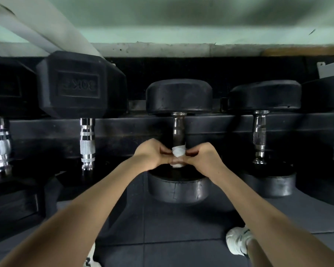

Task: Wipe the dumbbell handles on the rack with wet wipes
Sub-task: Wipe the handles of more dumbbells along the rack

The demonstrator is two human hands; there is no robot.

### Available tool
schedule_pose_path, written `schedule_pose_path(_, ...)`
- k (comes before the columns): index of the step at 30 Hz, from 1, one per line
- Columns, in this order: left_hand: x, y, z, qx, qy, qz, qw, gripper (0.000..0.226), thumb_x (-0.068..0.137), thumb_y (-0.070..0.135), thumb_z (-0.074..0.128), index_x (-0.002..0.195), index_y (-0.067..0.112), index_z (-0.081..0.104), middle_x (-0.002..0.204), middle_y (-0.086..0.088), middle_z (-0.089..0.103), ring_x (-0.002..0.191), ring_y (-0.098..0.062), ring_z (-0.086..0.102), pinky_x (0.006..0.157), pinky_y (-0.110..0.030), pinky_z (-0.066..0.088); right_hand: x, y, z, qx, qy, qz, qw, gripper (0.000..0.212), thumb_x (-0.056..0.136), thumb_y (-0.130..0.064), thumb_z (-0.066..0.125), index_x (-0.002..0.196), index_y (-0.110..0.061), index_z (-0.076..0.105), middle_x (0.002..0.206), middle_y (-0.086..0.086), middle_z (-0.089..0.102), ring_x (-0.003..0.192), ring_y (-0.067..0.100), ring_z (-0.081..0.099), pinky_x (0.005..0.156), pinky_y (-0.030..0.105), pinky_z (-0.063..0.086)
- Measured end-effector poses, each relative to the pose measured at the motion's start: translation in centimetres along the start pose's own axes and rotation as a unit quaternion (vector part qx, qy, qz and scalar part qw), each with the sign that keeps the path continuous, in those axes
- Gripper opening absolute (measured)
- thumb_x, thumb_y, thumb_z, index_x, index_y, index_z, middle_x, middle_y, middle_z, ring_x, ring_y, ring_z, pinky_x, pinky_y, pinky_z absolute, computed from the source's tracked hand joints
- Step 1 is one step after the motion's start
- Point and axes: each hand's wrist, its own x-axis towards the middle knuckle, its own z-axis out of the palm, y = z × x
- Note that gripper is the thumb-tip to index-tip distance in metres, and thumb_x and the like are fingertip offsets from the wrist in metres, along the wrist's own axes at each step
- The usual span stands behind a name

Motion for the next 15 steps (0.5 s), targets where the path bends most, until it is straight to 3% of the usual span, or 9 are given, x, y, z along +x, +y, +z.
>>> schedule_pose_path(2,-0.1,0.2,-0.3,-0.089,0.027,0.012,0.996,0.044,0.067,0.038,0.08,0.107,0.024,0.069,0.092,0.014,0.068,0.087,-0.001,0.061,0.074,-0.012,0.046,0.4,-0.3,-0.3,0.105,-0.026,0.018,0.994,0.019,0.072,-0.02,0.08,0.089,-0.011,0.075,0.085,0.003,0.074,0.08,0.01,0.068,0.067,0.01,0.05)
schedule_pose_path(5,-0.6,0.3,0.2,-0.211,0.031,-0.001,0.977,0.043,0.067,0.026,0.082,0.107,0.018,0.068,0.086,0.015,0.067,0.084,0.003,0.062,0.069,-0.006,0.045,0.6,-0.4,-0.6,0.172,-0.061,0.026,0.983,0.026,0.073,-0.011,0.078,0.098,-0.01,0.073,0.093,0.004,0.074,0.09,0.013,0.069,0.075,0.013,0.049)
schedule_pose_path(8,-0.7,-0.4,1.5,-0.219,0.029,-0.023,0.975,0.044,0.071,0.029,0.079,0.112,0.016,0.067,0.098,0.008,0.07,0.091,-0.002,0.062,0.076,-0.009,0.043,0.5,-0.2,-0.2,0.099,-0.049,0.019,0.994,0.01,0.075,-0.016,0.078,0.081,-0.016,0.071,0.076,-0.003,0.07,0.072,0.005,0.064,0.06,0.007,0.043)
schedule_pose_path(11,-0.5,-0.6,2.1,-0.19,0.05,-0.027,0.98,0.035,0.071,0.028,0.08,0.102,0.014,0.071,0.092,0.004,0.071,0.089,-0.008,0.064,0.079,-0.018,0.048,0.3,0.1,0.7,-0.072,0.013,-0.034,0.997,0.018,0.077,-0.024,0.076,0.07,-0.009,0.069,0.065,0.002,0.066,0.061,0.011,0.06,0.054,0.019,0.045)
schedule_pose_path(13,0.1,-0.6,1.5,-0.207,0.031,-0.021,0.978,0.032,0.068,0.021,0.082,0.097,0.014,0.072,0.086,0.004,0.072,0.083,-0.007,0.065,0.078,-0.018,0.05,0.7,0.1,0.4,-0.043,0.004,-0.03,0.999,0.018,0.074,-0.023,0.079,0.069,-0.008,0.07,0.062,0.001,0.066,0.058,0.005,0.06,0.055,0.019,0.047)
schedule_pose_path(15,0.4,-0.6,0.8,-0.238,-0.02,0.001,0.971,0.033,0.068,0.014,0.082,0.1,0.014,0.072,0.09,0.003,0.073,0.087,-0.006,0.067,0.081,-0.016,0.049,1.1,-0.1,-0.5,0.044,-0.073,0.003,0.996,0.012,0.071,-0.017,0.081,0.074,-0.01,0.072,0.064,-0.006,0.068,0.06,-0.004,0.061,0.062,0.01,0.044)
